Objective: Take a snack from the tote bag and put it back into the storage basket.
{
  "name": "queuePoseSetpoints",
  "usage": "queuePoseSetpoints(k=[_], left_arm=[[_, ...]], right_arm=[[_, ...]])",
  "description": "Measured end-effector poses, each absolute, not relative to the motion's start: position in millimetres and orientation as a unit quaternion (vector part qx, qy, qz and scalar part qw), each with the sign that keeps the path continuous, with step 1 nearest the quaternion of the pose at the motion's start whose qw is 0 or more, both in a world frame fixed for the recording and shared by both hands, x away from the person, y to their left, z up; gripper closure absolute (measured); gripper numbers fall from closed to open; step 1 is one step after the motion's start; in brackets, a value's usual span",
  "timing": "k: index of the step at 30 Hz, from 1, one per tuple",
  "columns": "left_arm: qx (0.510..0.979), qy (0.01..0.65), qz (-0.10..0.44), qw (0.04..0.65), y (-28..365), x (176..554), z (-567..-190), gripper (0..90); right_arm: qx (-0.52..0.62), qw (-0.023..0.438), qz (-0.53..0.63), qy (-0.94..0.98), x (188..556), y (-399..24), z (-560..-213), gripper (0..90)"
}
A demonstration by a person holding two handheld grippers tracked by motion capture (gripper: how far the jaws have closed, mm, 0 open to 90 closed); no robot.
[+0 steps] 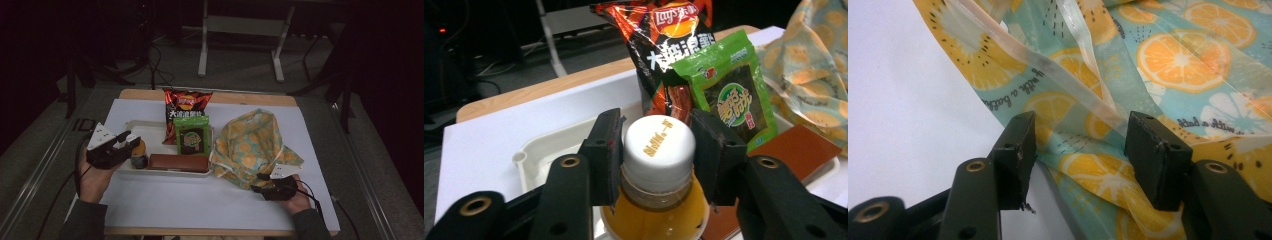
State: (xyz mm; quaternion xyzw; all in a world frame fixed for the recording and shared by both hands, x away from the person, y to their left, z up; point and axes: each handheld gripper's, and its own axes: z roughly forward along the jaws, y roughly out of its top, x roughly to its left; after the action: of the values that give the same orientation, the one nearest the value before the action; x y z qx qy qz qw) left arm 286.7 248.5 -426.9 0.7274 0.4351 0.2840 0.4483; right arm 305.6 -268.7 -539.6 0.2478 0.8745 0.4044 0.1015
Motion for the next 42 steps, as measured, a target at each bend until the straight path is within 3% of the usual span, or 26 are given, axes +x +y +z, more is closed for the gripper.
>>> queuePoseSetpoints(k=[16, 24, 42], left_arm=[[0.681, 0.492, 0.318, 0.439, 232, 280, -434, 56.9], [0.692, 0.477, 0.313, 0.443, 233, 279, -433, 57.9], [0.739, 0.38, 0.232, 0.506, 266, 290, -436, 58.1]], right_arm=[[0.249, 0.101, 0.404, 0.874, 305, -269, -540, 45.8], [0.249, 0.099, 0.405, 0.874, 306, -269, -540, 45.8], [0.249, 0.1, 0.405, 0.874, 306, -269, -540, 45.8]])
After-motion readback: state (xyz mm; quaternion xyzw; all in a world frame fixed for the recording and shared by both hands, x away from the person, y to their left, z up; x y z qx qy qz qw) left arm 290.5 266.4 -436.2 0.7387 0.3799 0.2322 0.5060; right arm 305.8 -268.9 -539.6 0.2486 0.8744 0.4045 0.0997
